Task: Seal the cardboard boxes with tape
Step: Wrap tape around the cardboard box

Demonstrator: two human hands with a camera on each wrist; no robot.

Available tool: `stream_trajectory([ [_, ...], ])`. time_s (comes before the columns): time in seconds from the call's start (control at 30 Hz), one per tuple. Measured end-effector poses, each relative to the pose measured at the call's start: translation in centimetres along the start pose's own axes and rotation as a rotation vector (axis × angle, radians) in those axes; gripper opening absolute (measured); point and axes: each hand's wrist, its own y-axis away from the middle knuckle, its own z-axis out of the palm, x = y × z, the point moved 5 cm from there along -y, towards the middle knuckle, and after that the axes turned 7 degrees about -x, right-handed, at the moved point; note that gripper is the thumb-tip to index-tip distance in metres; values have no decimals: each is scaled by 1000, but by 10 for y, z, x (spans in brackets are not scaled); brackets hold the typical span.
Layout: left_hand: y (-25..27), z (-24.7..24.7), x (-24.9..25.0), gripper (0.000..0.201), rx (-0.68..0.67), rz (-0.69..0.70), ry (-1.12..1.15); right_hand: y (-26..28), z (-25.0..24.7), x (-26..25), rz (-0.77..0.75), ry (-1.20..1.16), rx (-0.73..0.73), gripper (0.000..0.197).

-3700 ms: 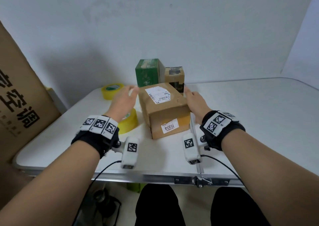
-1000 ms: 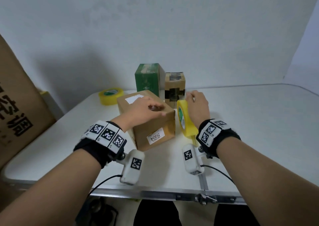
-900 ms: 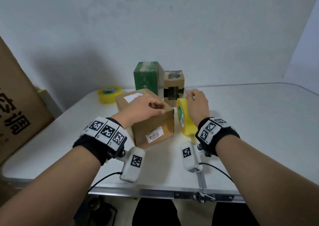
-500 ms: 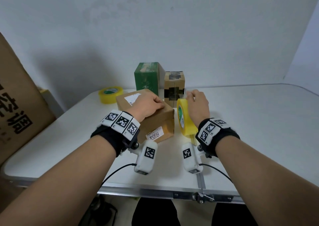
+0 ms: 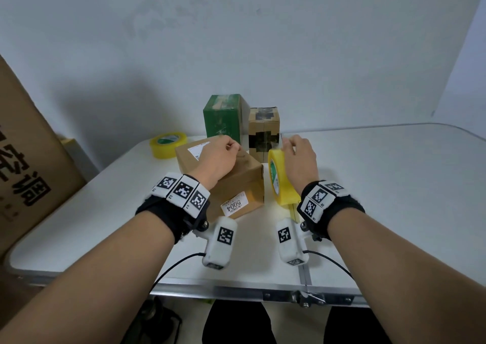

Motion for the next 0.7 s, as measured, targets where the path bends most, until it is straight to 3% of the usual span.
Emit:
stream_trajectory([
  [0.13,6,-8,9,17,54,52,185,2,-2,1,3,-27,-8,29],
  [0.3,9,10,50,19,-117,199,64,5,-7,-1,-7,-52,-11,27],
  [0.43,1,33,64,37,-281,160,49,8,-11,0,-10,-81,-35,26],
  [0.7,-8,45,72,18,-208,168,-10,8,-15,3,23,-144,-101,30],
])
